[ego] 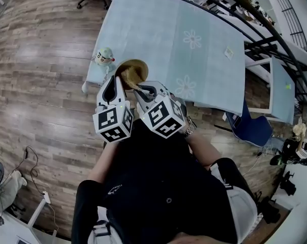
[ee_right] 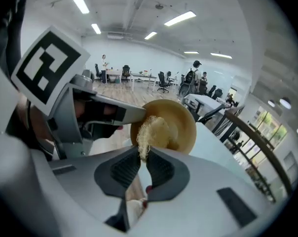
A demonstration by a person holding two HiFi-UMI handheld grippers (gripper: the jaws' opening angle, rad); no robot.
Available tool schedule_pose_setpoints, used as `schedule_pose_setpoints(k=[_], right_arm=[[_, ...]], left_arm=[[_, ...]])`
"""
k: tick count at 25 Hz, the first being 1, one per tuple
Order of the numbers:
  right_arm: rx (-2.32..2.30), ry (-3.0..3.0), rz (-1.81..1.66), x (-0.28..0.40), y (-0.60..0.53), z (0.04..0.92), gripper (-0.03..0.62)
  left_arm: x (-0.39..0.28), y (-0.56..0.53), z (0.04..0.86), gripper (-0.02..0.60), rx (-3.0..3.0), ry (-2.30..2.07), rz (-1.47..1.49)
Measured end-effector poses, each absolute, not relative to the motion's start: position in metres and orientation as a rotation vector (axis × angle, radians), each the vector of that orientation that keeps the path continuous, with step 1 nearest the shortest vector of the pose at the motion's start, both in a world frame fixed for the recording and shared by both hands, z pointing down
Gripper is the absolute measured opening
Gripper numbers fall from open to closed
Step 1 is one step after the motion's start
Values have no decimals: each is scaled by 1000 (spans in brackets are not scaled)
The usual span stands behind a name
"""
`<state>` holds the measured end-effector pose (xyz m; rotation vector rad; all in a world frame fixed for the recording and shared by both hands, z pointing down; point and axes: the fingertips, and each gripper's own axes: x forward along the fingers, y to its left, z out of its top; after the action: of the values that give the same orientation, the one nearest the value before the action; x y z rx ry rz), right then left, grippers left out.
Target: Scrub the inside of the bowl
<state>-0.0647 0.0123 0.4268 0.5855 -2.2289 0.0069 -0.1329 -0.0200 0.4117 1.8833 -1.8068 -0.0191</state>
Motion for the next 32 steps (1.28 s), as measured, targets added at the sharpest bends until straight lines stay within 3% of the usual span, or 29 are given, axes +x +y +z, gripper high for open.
schedule_pose_setpoints(k=[12, 32], right_arm=[[563, -2644, 1105, -74, 12, 392, 43], [936, -2473, 1630, -58, -8, 403, 43]], left_arm=[[-126, -29, 407, 25, 1909, -1778, -71], [-159, -21, 410, 25, 1791, -1880, -127]])
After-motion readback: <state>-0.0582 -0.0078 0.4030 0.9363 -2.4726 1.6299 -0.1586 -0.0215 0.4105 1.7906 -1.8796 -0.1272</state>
